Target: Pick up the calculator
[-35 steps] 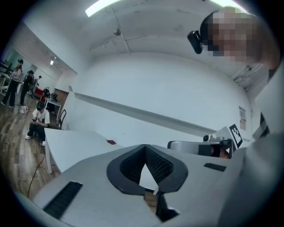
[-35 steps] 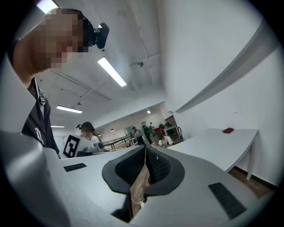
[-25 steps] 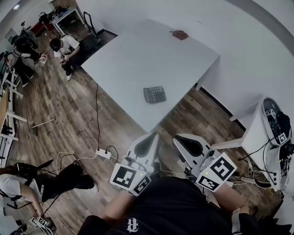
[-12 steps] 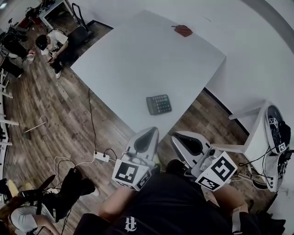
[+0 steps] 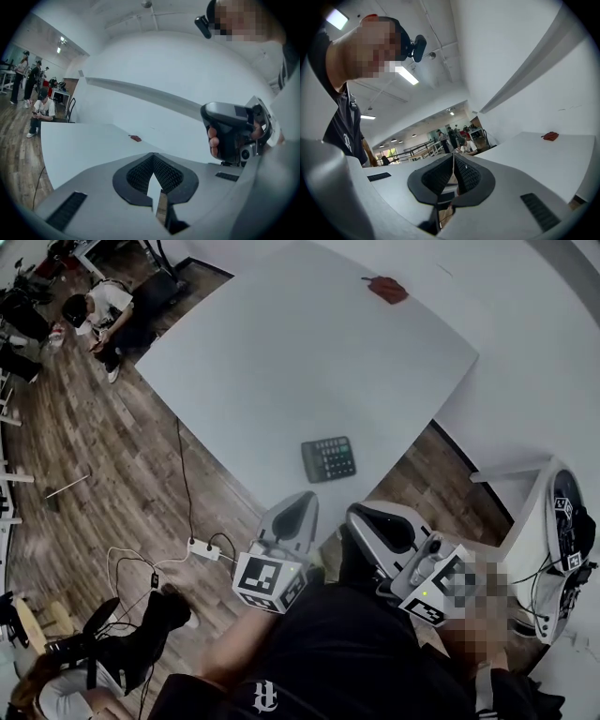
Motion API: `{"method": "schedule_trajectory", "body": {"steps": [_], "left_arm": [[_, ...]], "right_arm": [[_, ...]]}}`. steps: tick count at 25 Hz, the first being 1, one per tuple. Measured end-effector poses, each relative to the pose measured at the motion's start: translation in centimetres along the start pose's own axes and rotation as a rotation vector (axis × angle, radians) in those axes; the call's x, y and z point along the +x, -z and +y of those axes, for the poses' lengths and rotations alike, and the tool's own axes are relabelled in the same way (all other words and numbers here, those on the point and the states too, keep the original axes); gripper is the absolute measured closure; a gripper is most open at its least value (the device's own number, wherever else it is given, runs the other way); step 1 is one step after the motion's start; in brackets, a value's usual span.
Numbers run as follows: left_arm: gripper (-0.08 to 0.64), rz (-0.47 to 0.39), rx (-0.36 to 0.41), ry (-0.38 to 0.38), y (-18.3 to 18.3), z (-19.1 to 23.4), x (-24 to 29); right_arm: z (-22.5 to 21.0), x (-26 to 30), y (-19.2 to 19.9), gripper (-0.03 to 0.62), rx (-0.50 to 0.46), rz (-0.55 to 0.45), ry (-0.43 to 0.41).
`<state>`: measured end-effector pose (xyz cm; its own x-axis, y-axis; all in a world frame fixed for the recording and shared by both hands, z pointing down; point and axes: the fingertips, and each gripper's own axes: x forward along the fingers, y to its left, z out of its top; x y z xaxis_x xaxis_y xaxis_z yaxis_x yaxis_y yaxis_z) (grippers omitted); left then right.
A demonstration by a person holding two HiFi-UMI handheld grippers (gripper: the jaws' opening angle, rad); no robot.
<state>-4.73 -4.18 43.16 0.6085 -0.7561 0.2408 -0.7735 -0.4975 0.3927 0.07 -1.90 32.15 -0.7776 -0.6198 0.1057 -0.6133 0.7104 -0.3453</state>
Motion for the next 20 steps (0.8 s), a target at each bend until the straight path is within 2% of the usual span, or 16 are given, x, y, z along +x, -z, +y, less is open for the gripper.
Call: {"method": "schedule_trajectory", "body": {"steps": [7,16,17,19,20], "left_arm": [[0.554,0.037,-0.026,-0.105,3.8,4.4,4.2],[0.551,0.149,-0.184,-0.203,11.6,10.7,8.0],[0.542,0.161,-0.207,-0.218,12.4,11.3,8.4],[0.459,0.178,-0.256,-0.251,14.0,12.4,9.0],[0.446,0.185,-0.276,-0.267,14.6,12.9,9.3]], "right_arm": [[-4.1,2.5,0.4,0.577,0.025,0.054,-0.061],[-9.2,4.4,2.4,0.577,0.090,0.137,-0.050],[-9.7,4.5,2.6,0.577,0.096,0.144,-0.048],[-10.5,4.5,3.1,0.577,0.108,0.156,-0.045],[-10.9,4.5,3.3,0.577,0.114,0.161,-0.043]]}}
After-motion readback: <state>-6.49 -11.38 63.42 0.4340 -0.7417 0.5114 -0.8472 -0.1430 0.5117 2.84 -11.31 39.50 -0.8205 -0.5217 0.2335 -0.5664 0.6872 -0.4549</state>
